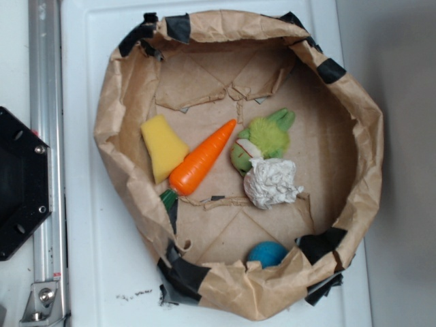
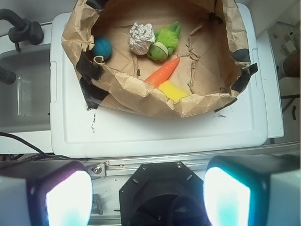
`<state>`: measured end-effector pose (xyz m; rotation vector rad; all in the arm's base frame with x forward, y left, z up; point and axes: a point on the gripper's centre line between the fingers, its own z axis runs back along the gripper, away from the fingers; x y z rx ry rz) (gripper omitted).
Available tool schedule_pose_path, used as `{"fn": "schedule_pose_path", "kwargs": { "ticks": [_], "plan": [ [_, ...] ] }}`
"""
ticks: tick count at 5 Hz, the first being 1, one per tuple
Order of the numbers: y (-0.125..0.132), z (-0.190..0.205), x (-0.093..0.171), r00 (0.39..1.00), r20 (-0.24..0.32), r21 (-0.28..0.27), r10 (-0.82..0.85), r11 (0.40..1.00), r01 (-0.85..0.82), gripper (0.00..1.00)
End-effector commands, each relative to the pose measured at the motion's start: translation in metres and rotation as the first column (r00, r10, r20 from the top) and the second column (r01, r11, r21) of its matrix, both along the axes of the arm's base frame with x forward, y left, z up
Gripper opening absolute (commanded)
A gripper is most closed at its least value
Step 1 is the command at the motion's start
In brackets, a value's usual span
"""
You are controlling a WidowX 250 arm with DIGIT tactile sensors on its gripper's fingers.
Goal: Grab the white paper.
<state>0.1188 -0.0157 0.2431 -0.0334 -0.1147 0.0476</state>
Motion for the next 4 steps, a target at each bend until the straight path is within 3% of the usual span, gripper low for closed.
{"fn": "schedule_pose_path", "kwargs": {
  "ticks": [1, 2, 4],
  "plan": [
    [0.0, 0.0, 0.0, 1.0, 0.0, 0.0, 0.0, 1.0, 0.0, 1.0],
    [0.02, -0.025, 0.045, 0.996, 0.051, 0.042, -0.067, 0.997, 0.065, 1.0],
    [0.034, -0.062, 0.104, 0.986, 0.082, 0.077, -0.143, 0.988, 0.137, 1.0]
  ]
}}
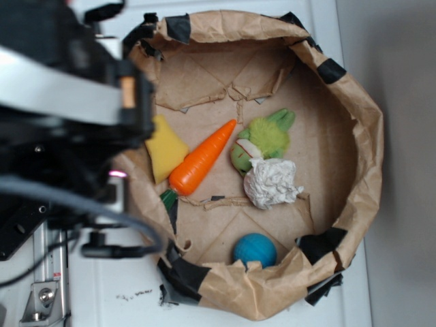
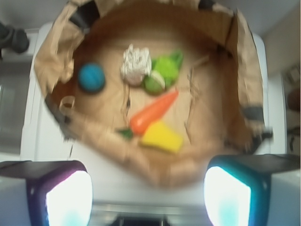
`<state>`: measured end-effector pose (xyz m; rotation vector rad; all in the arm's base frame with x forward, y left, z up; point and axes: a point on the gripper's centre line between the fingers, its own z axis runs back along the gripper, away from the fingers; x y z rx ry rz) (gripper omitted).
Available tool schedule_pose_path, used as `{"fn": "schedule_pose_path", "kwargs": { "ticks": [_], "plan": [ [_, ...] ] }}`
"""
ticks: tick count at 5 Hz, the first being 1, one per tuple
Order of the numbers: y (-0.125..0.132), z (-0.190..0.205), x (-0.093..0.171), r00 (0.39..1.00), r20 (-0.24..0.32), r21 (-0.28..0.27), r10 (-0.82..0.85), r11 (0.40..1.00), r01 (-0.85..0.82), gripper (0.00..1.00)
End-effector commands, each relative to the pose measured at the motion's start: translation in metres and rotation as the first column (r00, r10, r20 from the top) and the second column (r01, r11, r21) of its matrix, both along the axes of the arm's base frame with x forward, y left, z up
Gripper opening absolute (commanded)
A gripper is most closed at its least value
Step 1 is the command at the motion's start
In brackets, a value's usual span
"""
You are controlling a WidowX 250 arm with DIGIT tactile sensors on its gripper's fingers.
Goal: Grab the white paper.
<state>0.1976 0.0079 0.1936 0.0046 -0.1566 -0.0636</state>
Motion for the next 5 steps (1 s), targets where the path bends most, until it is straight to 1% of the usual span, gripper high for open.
{"fn": "schedule_pose_path", "kwargs": {
  "ticks": [1, 2, 3, 4, 5],
  "plan": [
    [0.009, -0.056, 0.063, 0.968, 0.08, 0.061, -0.236, 0.971, 0.232, 1.0],
    [-0.003, -0.084, 0.084, 0.913, 0.115, 0.048, -0.39, 0.921, 0.387, 1.0],
    [-0.015, -0.112, 0.101, 0.852, 0.12, 0.057, -0.51, 0.86, 0.507, 1.0],
    [-0.035, -0.141, 0.093, 0.767, 0.075, 0.025, -0.638, 0.77, 0.638, 1.0],
    [-0.044, -0.161, 0.084, 0.786, 0.034, 0.012, -0.618, 0.786, 0.618, 0.09]
  ]
}}
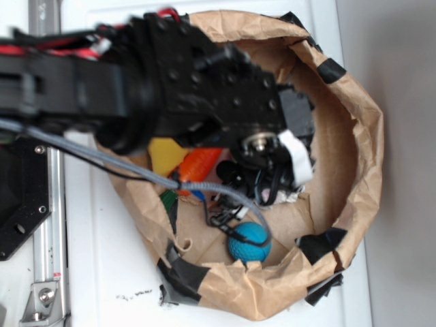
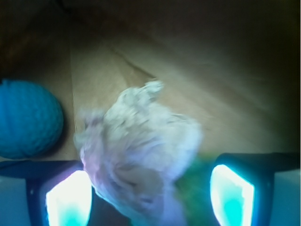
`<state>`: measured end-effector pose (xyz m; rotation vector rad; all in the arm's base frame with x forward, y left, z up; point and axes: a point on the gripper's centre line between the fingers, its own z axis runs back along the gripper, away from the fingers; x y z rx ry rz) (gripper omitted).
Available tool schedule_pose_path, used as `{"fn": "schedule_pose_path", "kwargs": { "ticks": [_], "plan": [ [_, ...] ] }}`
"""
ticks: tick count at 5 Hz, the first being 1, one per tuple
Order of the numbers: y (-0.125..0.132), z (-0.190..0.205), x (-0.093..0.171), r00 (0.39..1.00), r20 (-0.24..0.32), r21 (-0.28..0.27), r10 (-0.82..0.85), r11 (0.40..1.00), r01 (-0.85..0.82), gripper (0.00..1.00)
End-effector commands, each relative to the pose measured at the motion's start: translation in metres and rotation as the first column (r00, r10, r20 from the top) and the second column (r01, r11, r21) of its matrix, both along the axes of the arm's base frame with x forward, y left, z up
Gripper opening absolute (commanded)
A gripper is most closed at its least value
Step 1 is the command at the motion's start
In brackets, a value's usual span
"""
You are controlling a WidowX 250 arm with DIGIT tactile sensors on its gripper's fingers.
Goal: Grab the white paper.
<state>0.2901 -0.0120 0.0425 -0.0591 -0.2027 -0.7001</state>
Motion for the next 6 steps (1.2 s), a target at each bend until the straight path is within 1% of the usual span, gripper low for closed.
{"fn": "schedule_pose_path", "kwargs": {
  "ticks": [1, 2, 3, 4, 5, 6],
  "plan": [
    [-0.018, -0.002, -0.004, 0.998, 0.006, 0.013, 0.055, 0.998, -0.055, 0.0],
    [-0.011, 0.04, 0.005, 0.982, 0.085, -0.054, 0.17, 0.985, -0.166, 0.0],
    [-0.009, 0.076, 0.009, 0.965, 0.134, -0.102, 0.224, 0.972, -0.212, 0.0],
    [-0.012, 0.072, 0.009, 0.961, 0.111, -0.096, 0.252, 0.966, -0.242, 1.0],
    [-0.014, 0.056, 0.008, 0.969, 0.097, -0.04, 0.228, 0.974, -0.225, 1.0],
    [-0.016, 0.045, 0.009, 0.973, 0.067, -0.038, 0.221, 0.975, -0.219, 1.0]
  ]
}}
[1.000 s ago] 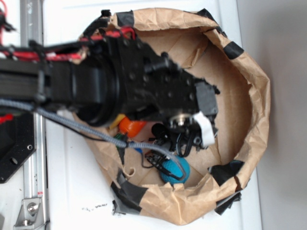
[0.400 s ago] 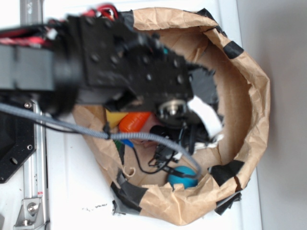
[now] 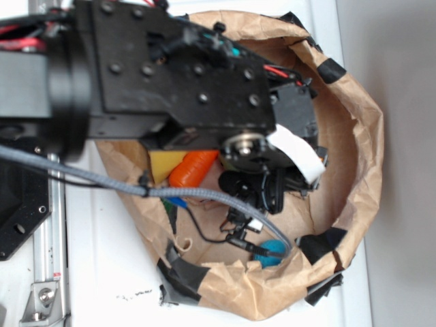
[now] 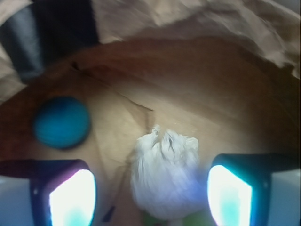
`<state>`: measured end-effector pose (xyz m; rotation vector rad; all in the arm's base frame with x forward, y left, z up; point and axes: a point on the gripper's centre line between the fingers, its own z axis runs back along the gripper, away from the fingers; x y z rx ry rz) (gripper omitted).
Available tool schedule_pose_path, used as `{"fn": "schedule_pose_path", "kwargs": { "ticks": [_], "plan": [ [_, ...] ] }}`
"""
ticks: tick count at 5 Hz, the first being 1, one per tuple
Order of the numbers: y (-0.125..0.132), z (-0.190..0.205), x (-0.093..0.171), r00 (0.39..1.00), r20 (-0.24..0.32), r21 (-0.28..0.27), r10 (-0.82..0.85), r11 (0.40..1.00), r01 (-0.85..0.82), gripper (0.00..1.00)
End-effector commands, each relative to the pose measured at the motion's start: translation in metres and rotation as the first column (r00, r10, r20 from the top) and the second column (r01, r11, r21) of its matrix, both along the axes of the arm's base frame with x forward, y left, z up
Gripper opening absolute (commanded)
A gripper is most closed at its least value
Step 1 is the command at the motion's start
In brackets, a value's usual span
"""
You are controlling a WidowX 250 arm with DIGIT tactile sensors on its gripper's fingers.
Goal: Grab the white paper.
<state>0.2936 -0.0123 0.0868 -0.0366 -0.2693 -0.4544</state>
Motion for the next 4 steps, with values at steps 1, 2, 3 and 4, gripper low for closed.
{"fn": "schedule_pose_path", "kwargs": {
  "ticks": [1, 2, 3, 4],
  "plan": [
    [-0.018, -0.012, 0.006, 1.0, -0.011, -0.018, -0.028, 0.999, 0.028, 1.0],
    [-0.01, -0.043, 0.007, 0.997, -0.073, 0.036, -0.019, 0.999, 0.022, 1.0],
    [-0.008, -0.066, 0.005, 0.972, -0.23, 0.068, -0.042, 0.996, 0.059, 1.0],
    [-0.009, -0.057, 0.0, 0.967, -0.256, 0.036, 0.01, 0.999, -0.001, 0.0]
  ]
}}
